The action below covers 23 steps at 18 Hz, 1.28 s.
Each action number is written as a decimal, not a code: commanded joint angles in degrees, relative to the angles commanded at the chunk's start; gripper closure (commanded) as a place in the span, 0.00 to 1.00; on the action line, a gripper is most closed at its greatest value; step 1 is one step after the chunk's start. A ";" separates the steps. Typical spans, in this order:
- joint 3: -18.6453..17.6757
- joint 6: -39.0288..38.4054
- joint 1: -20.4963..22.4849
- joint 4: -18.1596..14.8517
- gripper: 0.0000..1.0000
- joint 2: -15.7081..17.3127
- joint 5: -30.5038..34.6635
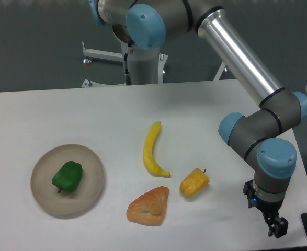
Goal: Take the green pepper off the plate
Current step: 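Move the open gripper across the table to above the green pepper on the plate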
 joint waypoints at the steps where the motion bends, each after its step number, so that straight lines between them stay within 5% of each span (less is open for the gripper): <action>1: -0.26 -0.09 0.00 0.09 0.00 0.00 0.00; 5: -1.49 -1.23 -0.17 -0.26 0.00 1.31 -0.61; 11: -10.62 -8.07 -2.02 -0.17 0.00 8.60 -1.40; 23: -30.66 -42.25 -10.10 0.17 0.00 26.18 -8.88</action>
